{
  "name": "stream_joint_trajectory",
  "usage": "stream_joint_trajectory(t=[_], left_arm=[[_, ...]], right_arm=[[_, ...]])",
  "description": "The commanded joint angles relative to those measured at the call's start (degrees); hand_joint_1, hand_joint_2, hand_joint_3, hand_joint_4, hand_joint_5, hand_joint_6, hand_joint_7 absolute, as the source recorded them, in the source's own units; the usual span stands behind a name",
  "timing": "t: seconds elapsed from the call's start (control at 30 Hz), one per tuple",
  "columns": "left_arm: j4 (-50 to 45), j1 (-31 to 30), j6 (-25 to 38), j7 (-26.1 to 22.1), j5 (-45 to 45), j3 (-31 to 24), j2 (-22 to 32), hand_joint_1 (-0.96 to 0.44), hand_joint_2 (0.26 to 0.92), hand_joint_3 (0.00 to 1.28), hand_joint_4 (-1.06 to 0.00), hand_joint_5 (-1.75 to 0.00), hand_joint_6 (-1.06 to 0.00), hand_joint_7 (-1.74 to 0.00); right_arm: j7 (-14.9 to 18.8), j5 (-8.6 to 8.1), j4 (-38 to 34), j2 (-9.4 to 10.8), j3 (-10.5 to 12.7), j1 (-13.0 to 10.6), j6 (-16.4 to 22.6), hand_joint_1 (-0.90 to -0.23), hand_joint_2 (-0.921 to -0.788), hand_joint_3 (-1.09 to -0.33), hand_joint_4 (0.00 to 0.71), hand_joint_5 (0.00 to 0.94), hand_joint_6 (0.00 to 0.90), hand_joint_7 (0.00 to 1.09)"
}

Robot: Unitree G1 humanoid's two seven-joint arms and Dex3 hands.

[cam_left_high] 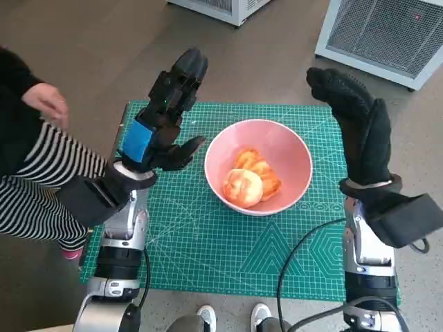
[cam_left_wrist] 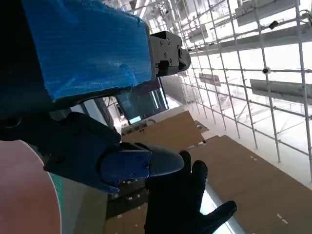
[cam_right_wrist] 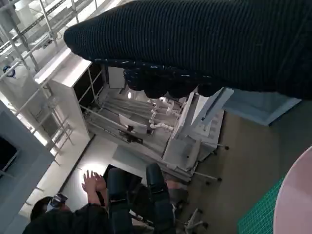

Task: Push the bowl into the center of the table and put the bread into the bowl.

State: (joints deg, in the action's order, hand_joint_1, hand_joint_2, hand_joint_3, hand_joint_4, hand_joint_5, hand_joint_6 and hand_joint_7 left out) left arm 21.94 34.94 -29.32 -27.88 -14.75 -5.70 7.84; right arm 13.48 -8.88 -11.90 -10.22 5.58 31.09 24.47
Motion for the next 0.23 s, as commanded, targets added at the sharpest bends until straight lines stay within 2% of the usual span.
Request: stream_joint_trajectory(t=[0.03, 0.23], left_arm=[[-0.57, -0.38, 0.04, -0.39, -0.9, -0.03, -0.16, -0.63, 0.921, 0.37, -0.01, 0.0, 0.0, -0.25], [-0.61, -0.45, -0.31, -0.1, -0.39, 0.03, -0.07, -0.63, 0.921, 0.37, -0.02, 0.0, 0.0, -0.25]], right_arm=[[0.5, -0.57, -0.24, 0.06, 0.18, -1.21, -1.01, -0.718, -0.921, -0.698, 0.138, 0.0, -0.001, 0.54], [0.41, -0.48, -0.12, 0.12, 0.2, -1.26, -1.08, -0.717, -0.921, -0.698, 0.139, 0.001, -0.001, 0.54]])
